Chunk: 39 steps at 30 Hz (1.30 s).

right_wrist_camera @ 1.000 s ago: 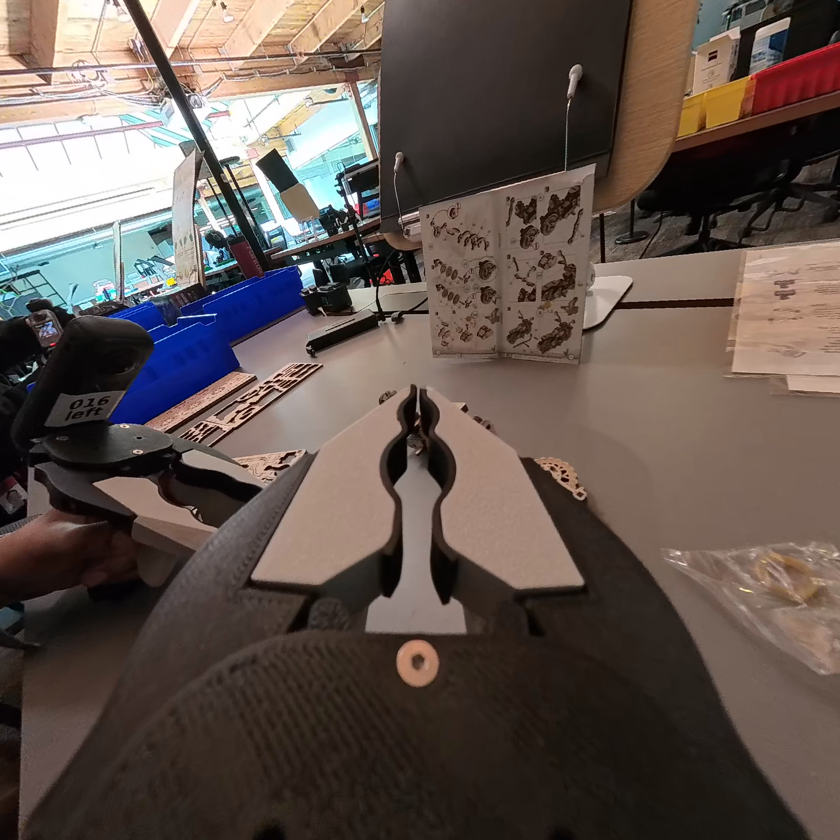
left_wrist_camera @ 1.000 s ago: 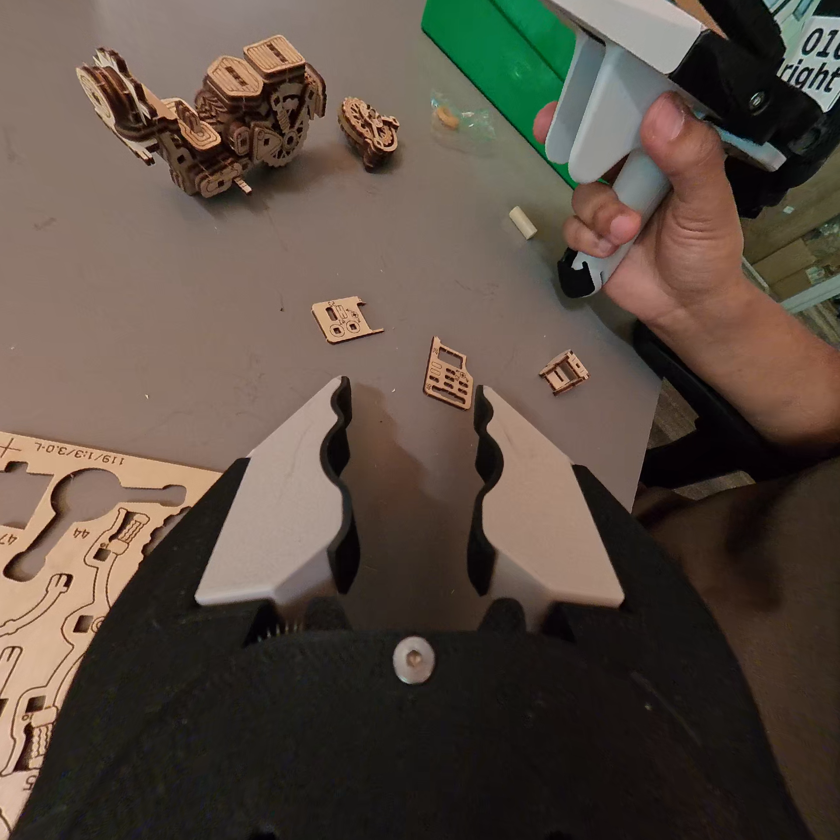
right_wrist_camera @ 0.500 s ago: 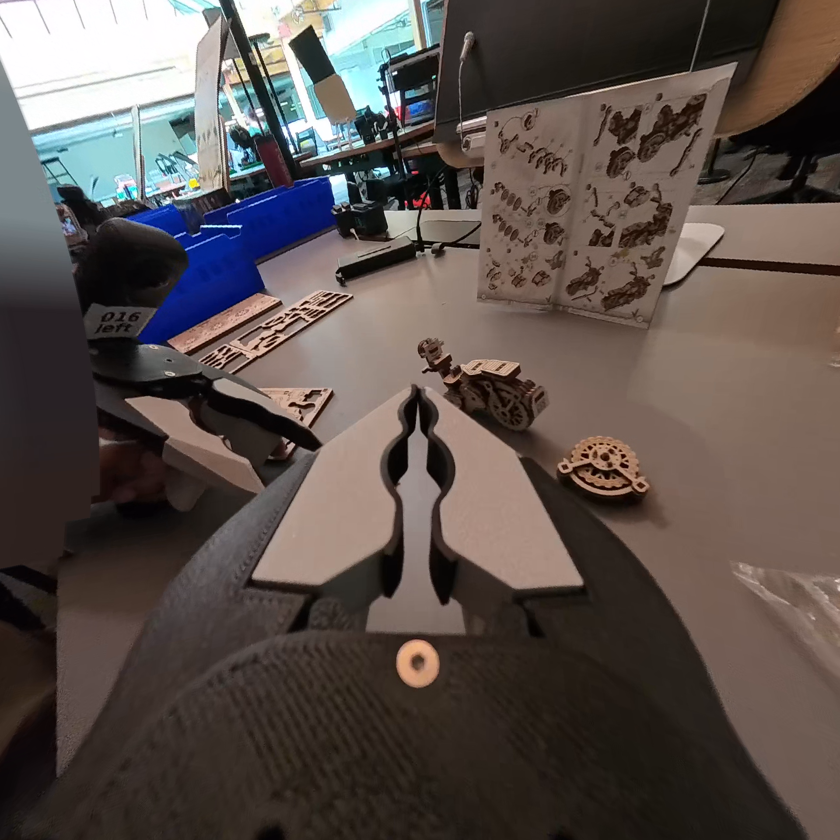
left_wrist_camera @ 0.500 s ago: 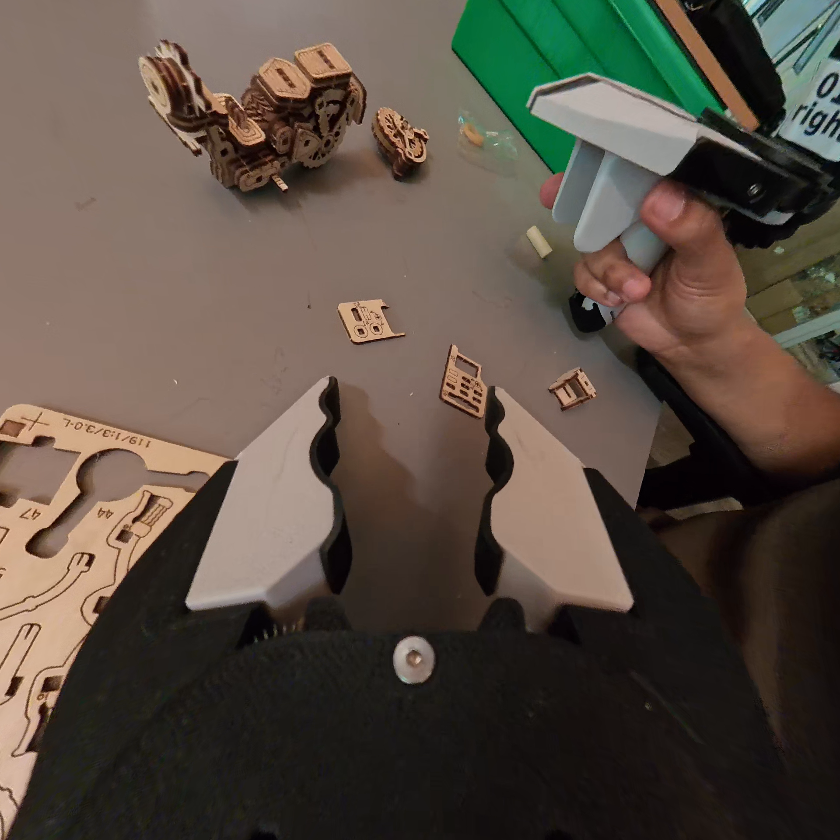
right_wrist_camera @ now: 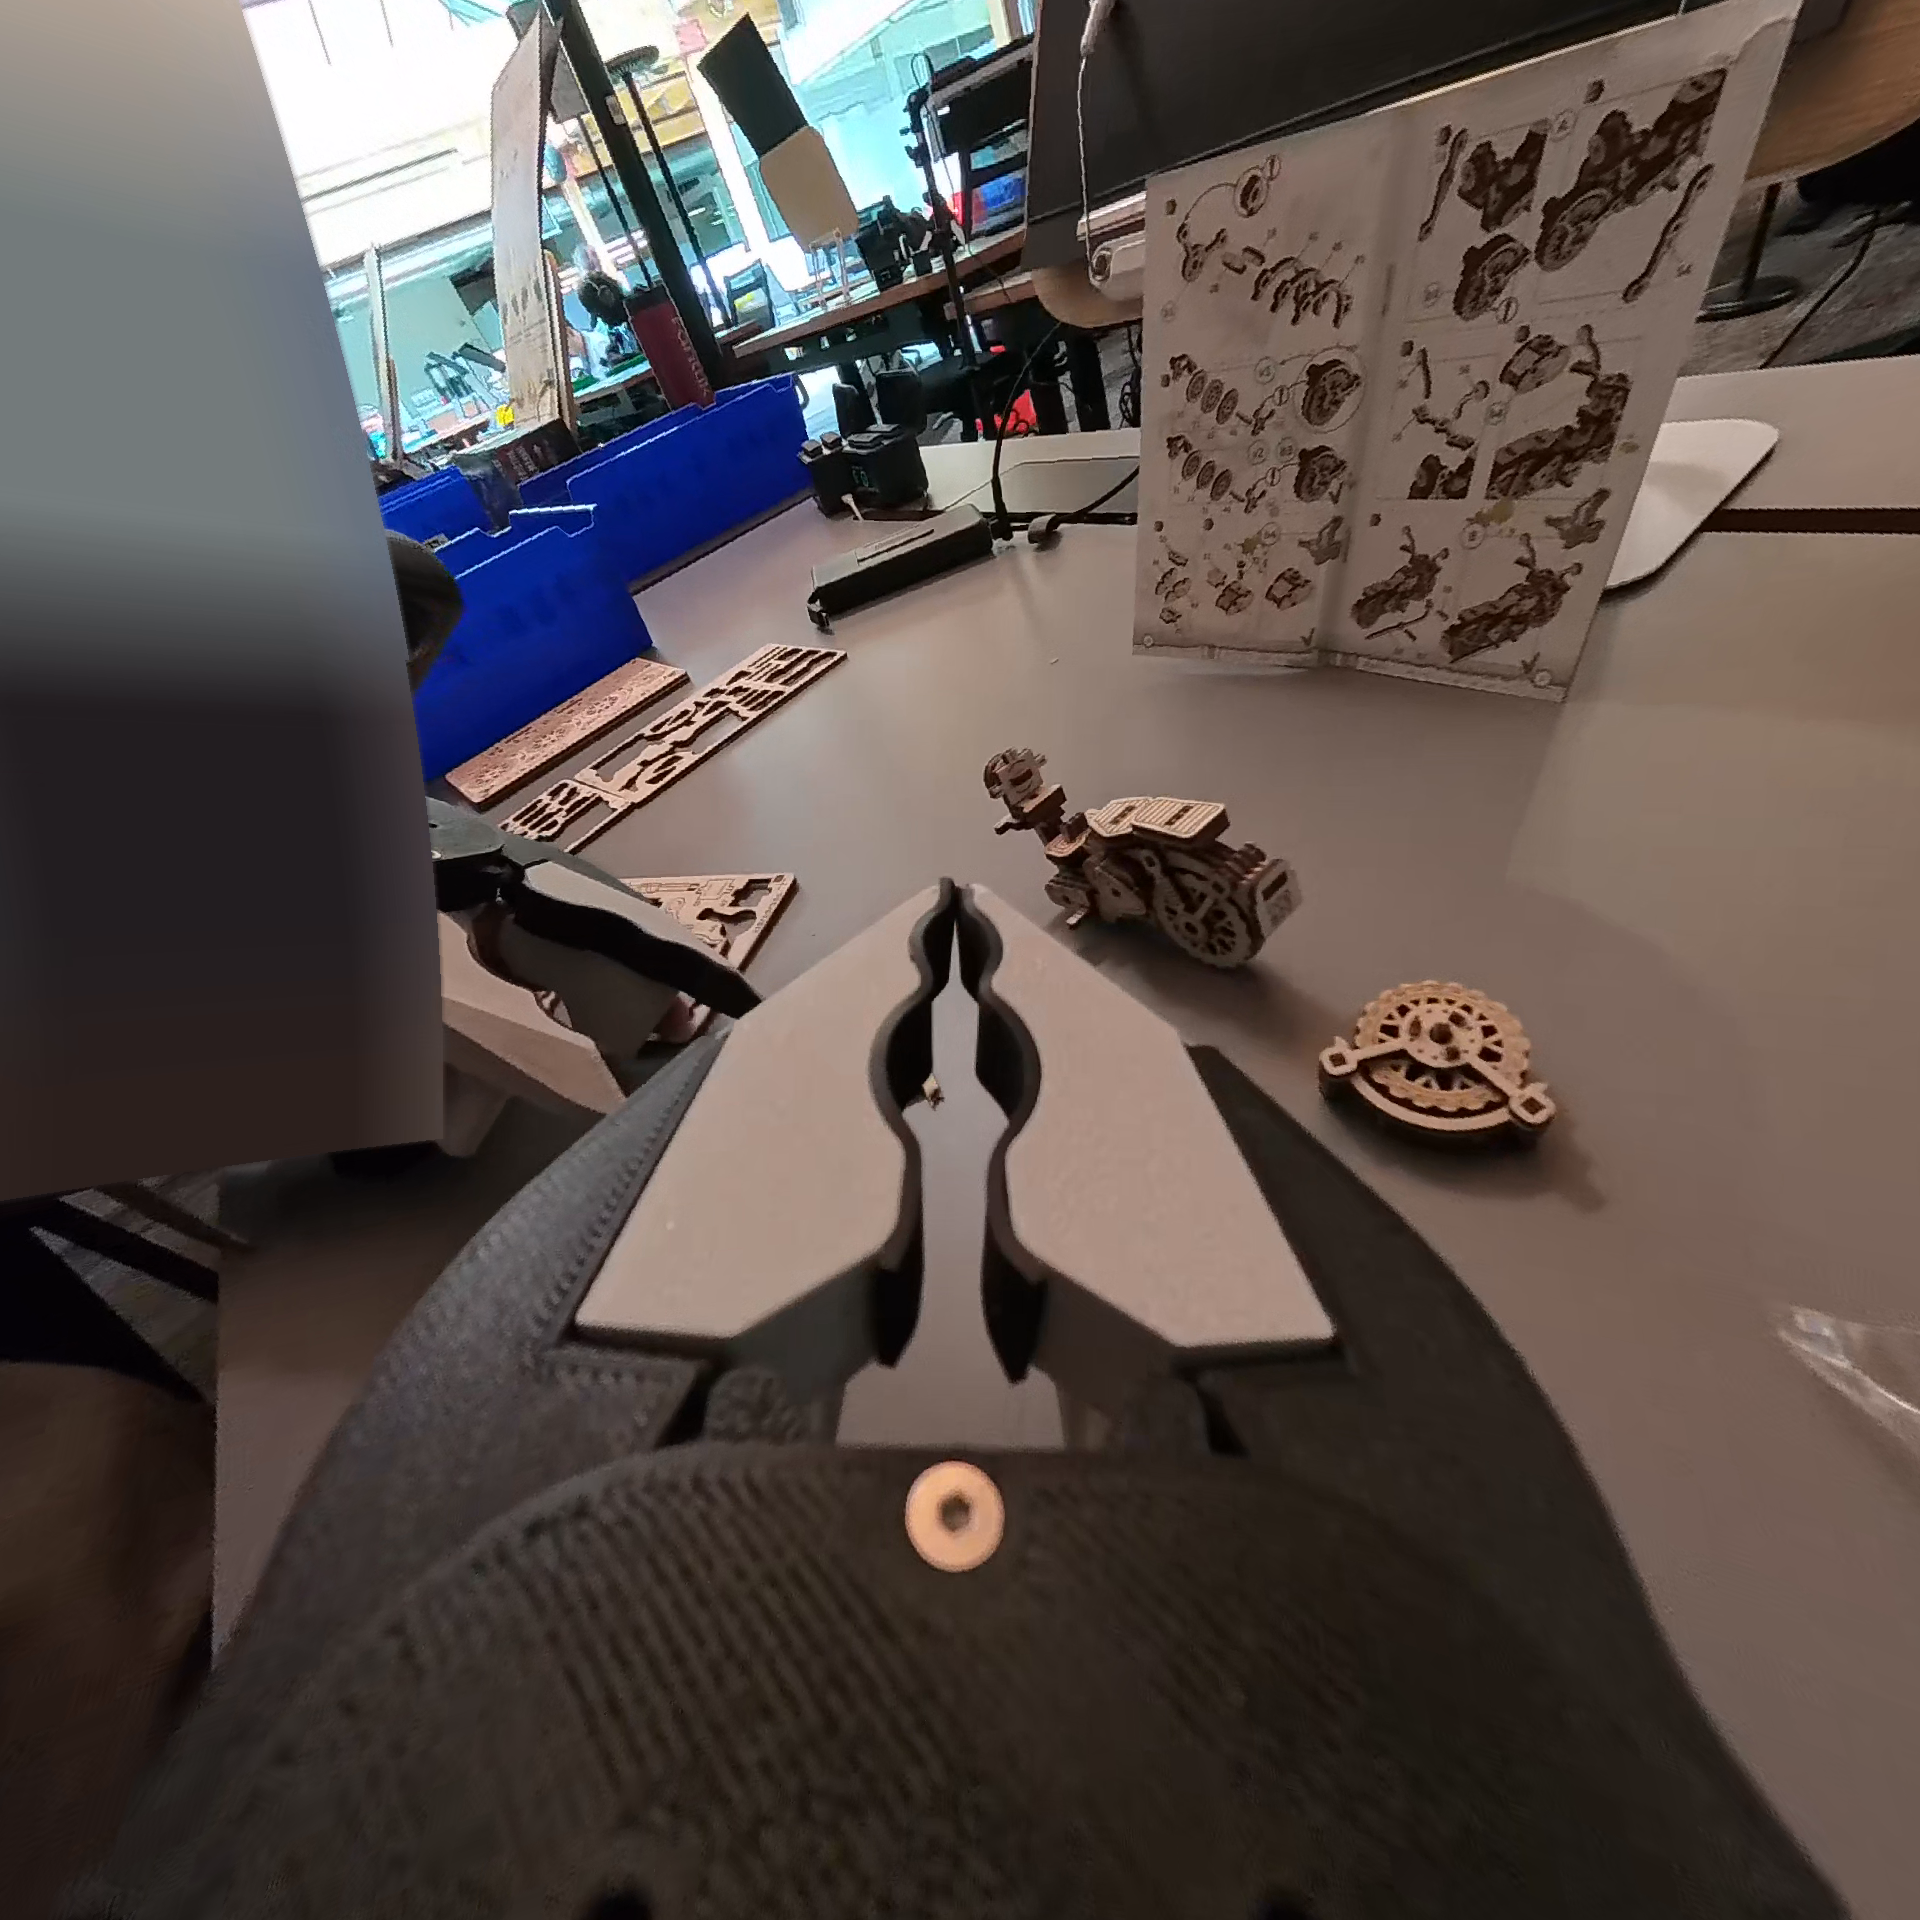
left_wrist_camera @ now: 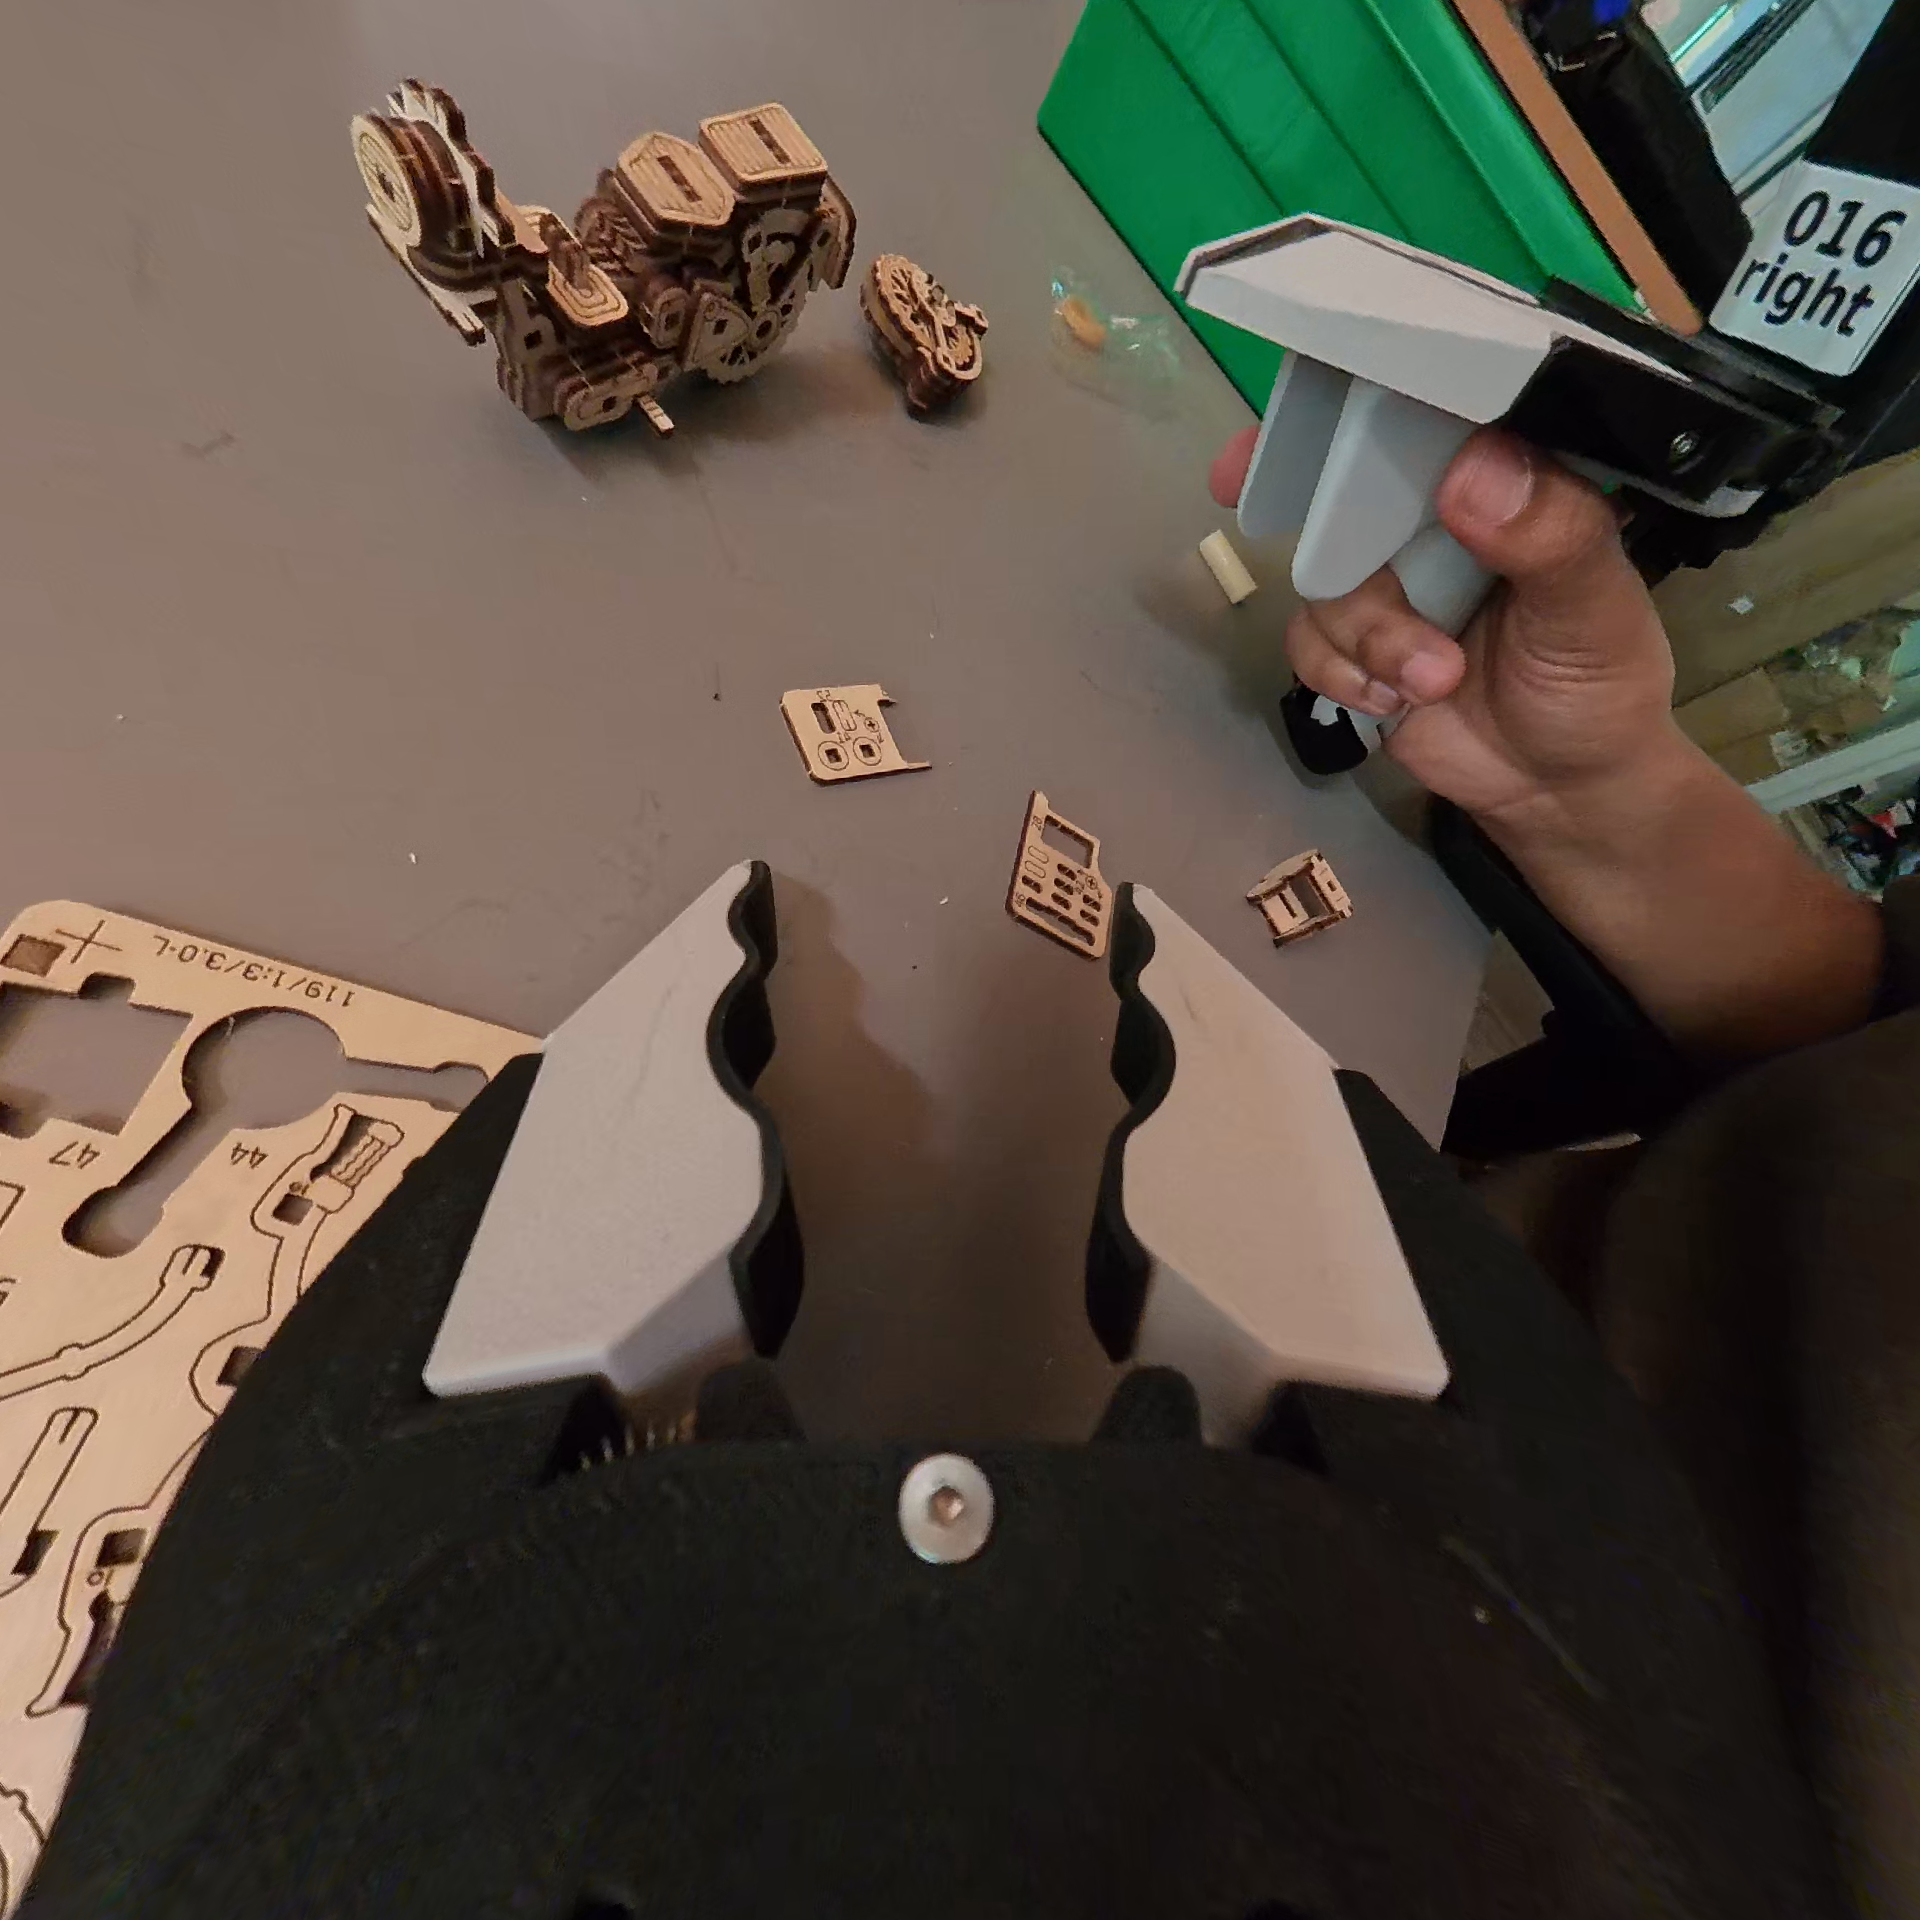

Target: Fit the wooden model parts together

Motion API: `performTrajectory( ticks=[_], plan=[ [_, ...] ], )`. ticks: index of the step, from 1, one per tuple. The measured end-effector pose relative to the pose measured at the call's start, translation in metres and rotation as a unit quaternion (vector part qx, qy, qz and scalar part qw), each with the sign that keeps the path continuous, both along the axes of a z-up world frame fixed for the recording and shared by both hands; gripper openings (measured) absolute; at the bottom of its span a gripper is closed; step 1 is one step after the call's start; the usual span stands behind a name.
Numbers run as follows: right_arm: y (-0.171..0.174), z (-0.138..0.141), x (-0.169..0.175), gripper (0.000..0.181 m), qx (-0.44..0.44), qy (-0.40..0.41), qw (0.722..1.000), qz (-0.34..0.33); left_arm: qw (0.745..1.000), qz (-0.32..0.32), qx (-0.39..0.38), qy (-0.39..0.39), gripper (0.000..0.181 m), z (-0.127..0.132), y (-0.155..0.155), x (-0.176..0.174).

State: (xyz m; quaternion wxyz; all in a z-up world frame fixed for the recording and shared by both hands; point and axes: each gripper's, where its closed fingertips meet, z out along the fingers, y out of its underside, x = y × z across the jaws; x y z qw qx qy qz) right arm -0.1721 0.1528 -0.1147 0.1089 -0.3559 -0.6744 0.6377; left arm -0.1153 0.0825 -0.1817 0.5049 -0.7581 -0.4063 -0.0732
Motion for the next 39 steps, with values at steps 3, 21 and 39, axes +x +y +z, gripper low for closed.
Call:
performTrajectory(
  ticks=[3,21,39],
  plan=[
    [-0.001,0.0,-0.001,0.0,-0.003,-0.004,1.0,0.002,1.0,0.002,-0.013,0.004,0.063,-0.002,-0.001,0.001],
    [-0.014,-0.006,0.003,0.0,-0.002,-0.026,0.999,0.029,0.999,-0.006,-0.034,0.016,0.064,-0.005,-0.002,0.01],
    [-0.011,-0.009,-0.001,0.0,-0.027,-0.054,0.998,0.028,1.0,-0.008,-0.022,0.008,0.064,-0.003,-0.003,0.009]
  ],
)
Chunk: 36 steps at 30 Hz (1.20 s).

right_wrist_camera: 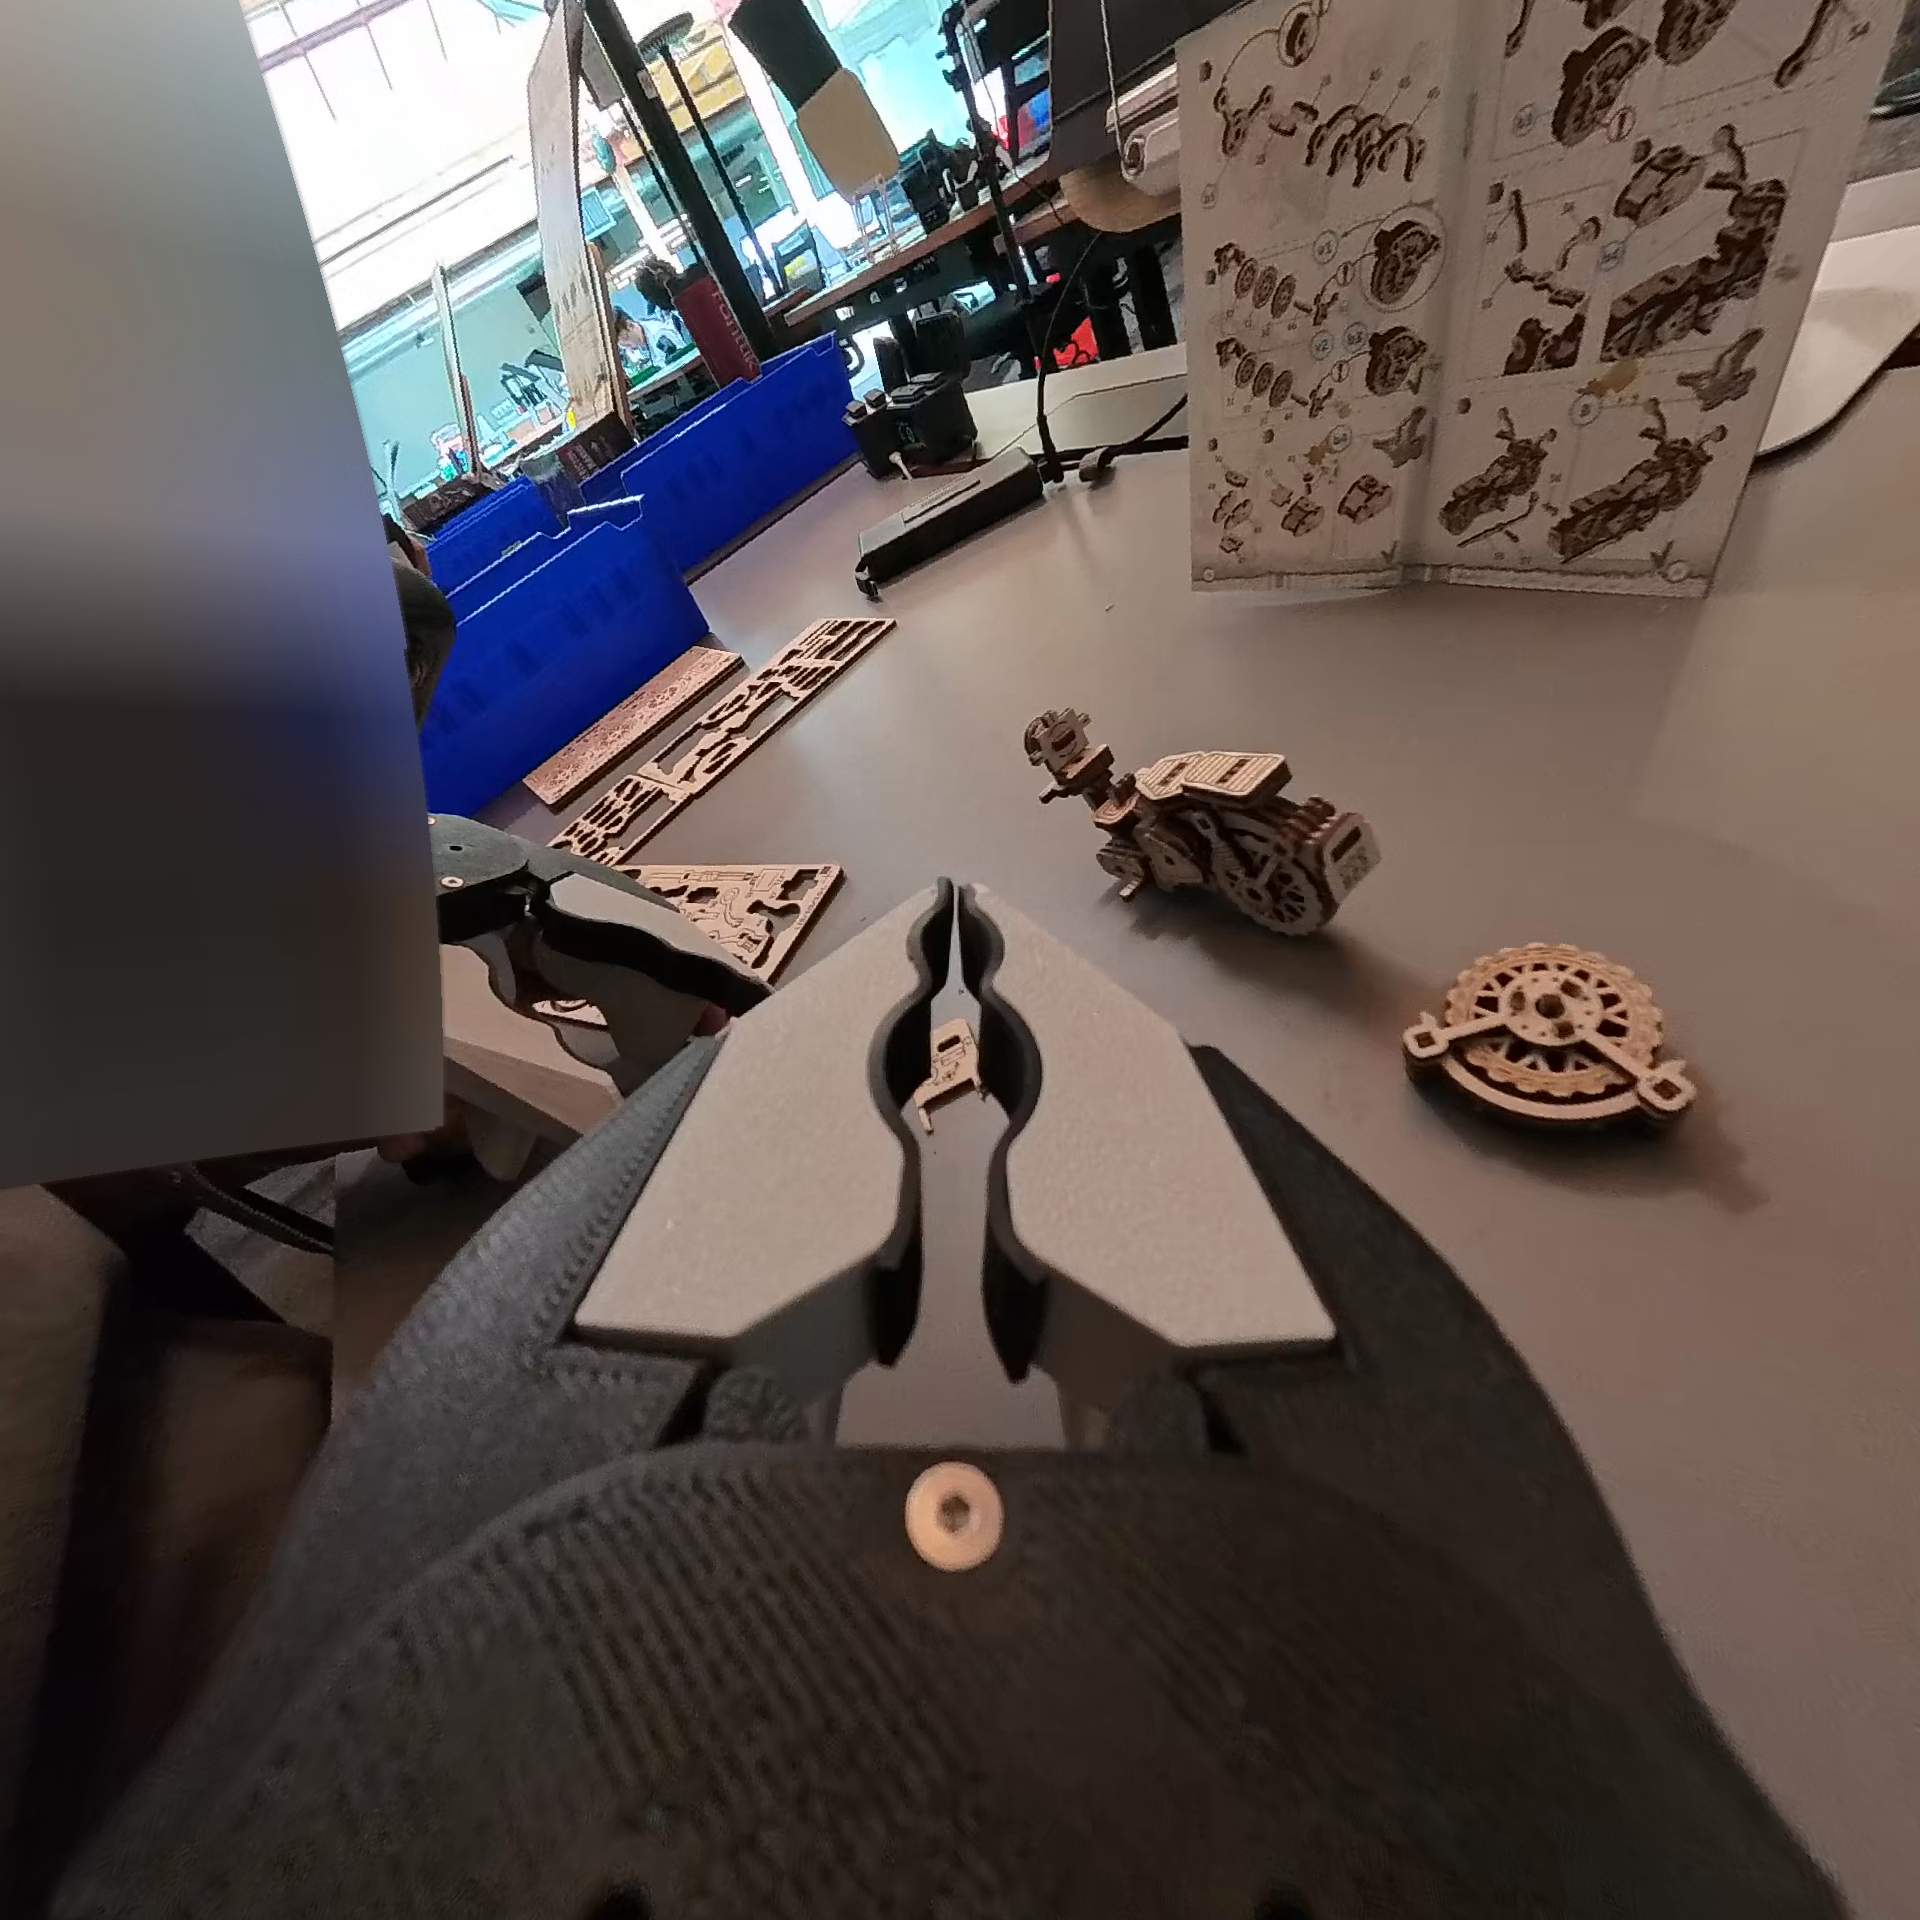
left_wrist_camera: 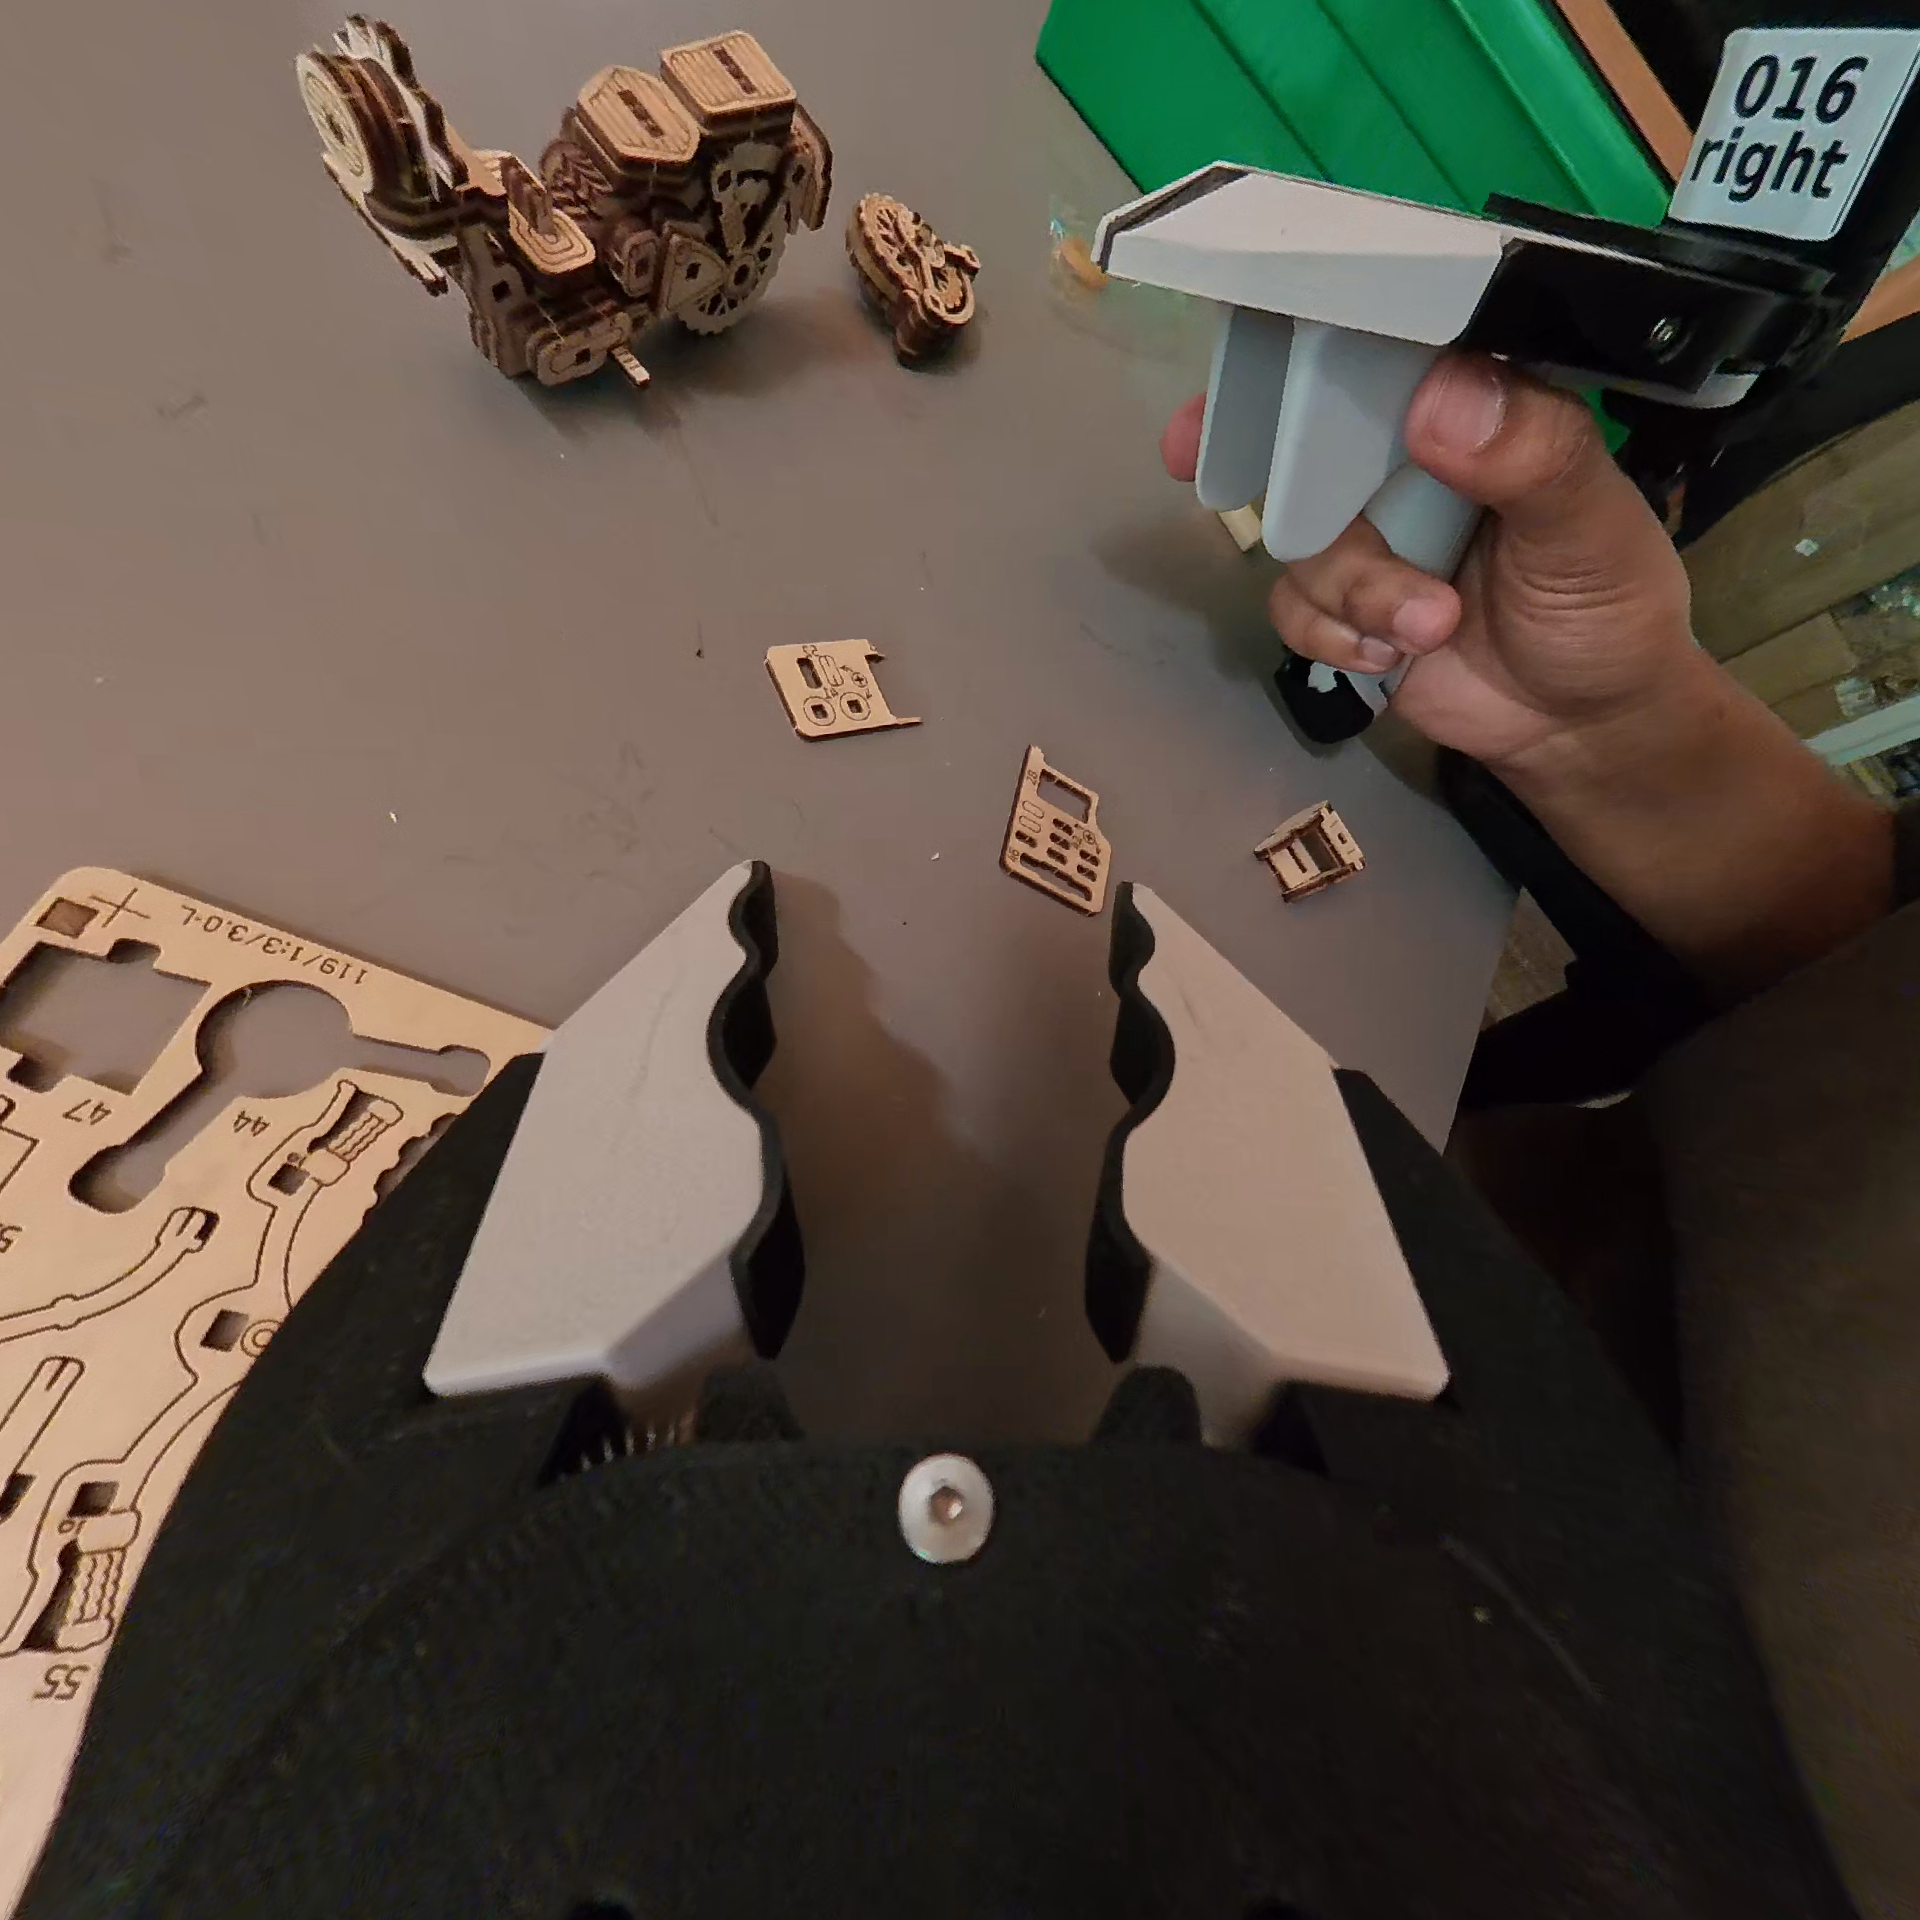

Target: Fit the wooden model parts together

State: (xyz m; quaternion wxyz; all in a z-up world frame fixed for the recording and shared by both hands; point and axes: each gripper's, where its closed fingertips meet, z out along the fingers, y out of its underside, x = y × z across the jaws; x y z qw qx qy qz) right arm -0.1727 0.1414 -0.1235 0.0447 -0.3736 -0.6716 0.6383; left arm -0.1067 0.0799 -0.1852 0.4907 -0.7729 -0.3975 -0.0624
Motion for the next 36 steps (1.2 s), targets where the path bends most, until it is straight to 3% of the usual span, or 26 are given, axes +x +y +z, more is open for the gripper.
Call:
performTrajectory(
  ticks=[36],
  plan=[
    [-0.0014,-0.0018,0.0005,0.0,-0.015,-0.019,1.0,0.006,1.0,-0.014,0.013,-0.009,0.062,0.0012,0.0027,0.0029]
  ],
)
